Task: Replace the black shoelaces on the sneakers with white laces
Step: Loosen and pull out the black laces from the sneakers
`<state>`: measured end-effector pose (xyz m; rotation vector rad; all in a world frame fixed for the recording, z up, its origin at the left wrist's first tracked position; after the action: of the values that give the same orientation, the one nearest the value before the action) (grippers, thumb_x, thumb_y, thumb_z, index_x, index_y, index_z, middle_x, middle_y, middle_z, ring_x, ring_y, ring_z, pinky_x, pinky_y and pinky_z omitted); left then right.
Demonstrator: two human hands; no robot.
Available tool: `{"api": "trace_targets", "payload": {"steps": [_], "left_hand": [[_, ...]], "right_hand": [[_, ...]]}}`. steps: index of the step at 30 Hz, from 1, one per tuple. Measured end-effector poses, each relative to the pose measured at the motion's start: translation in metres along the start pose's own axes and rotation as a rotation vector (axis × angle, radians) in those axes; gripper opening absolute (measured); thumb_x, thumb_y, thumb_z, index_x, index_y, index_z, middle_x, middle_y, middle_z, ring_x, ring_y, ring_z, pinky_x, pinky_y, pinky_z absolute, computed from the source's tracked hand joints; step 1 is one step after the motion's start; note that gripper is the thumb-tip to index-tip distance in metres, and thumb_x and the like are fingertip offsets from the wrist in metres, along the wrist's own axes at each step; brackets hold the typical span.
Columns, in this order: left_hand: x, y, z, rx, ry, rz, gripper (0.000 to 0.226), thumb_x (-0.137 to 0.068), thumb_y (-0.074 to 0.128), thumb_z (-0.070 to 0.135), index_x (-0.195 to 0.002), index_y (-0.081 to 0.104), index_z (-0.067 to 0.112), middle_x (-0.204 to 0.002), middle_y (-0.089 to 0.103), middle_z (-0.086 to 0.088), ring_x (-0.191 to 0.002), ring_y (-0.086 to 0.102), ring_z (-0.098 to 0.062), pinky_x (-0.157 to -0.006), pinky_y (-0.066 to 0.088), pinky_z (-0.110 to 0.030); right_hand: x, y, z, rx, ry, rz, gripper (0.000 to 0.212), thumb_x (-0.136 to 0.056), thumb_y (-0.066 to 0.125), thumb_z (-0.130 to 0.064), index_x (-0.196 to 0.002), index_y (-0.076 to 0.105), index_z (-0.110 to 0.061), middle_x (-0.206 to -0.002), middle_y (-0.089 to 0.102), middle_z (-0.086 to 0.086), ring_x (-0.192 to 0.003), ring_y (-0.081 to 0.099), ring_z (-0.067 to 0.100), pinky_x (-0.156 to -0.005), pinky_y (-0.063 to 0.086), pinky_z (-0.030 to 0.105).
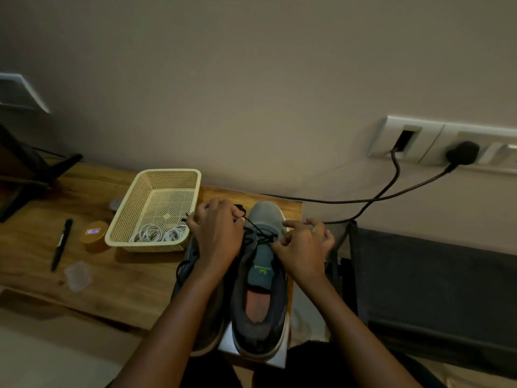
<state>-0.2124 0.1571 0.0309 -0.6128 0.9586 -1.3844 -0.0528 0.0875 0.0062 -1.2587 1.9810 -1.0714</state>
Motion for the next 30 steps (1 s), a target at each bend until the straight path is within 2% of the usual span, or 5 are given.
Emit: {"api": "trace_targets", "payload": {"steps": [3,6,19,23,30], "left_hand": [[0.006,0.022,0.02,-0.017,0.183,-0.209,0.035,-0.082,0.058,0.021,-0.115,0.048,0.028,-0.141,0.035,0.004,-0.138,0.018,-0.024,-0.111,0.013,-0.047],[0.022,0.048,0.034,-0.165,0.294,-0.393,0.032,-0.084,0.06,0.029,-0.114,0.048,0.033,-0.154,0.014,0.004,-0.143,-0.004,-0.025,-0.111,-0.006,-0.056],[0.003,0.014,0.01,-0.099,0.041,-0.088,0.008,-0.086,0.062,0.029,-0.078,0.059,0.028,-0.139,0.044,0.009,-0.136,0.02,-0.018,-0.11,0.005,-0.047],[-0.002,0.002,-0.008,-0.121,-0.041,-0.054,0.004,-0.087,0.059,0.022,-0.086,0.062,0.025,-0.125,0.053,0.01,-0.13,0.03,-0.019,-0.11,0.012,-0.047],[0.021,0.041,0.031,-0.156,0.282,-0.382,0.027,-0.083,0.059,0.034,-0.11,0.054,0.034,-0.152,0.023,0.007,-0.143,0.001,-0.021,-0.11,-0.009,-0.053]], "right_hand": [[0.0,0.001,-0.001,0.013,-0.013,-0.011,0.015,-0.084,0.059,-0.025,-0.082,0.071,-0.016,-0.134,0.051,-0.012,-0.137,0.017,0.019,-0.109,0.007,0.04],[0.001,0.0,-0.001,0.006,-0.024,-0.003,0.018,-0.084,0.059,-0.024,-0.097,0.07,-0.017,-0.13,0.054,-0.009,-0.137,0.016,0.019,-0.108,0.007,0.038],[-0.001,0.004,0.002,0.022,-0.018,-0.011,0.017,-0.082,0.059,-0.027,-0.074,0.07,-0.017,-0.134,0.051,-0.014,-0.135,0.019,0.019,-0.107,0.008,0.041],[0.0,0.004,0.0,-0.009,-0.028,0.001,0.015,-0.081,0.06,-0.026,-0.074,0.07,-0.018,-0.132,0.053,-0.014,-0.136,0.018,0.019,-0.105,0.006,0.038],[0.001,0.001,-0.002,-0.008,-0.028,0.017,0.014,-0.083,0.06,-0.025,-0.088,0.071,-0.018,-0.129,0.056,-0.011,-0.136,0.018,0.018,-0.105,0.007,0.037]]}}
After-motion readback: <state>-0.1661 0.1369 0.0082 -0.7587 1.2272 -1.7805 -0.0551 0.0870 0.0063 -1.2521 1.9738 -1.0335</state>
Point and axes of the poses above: each hand's wrist, its own x-axis away from the middle knuckle, its own y-axis out of the palm, z = x × y, the point moved 9 cm from there along -x, towards the middle knuckle
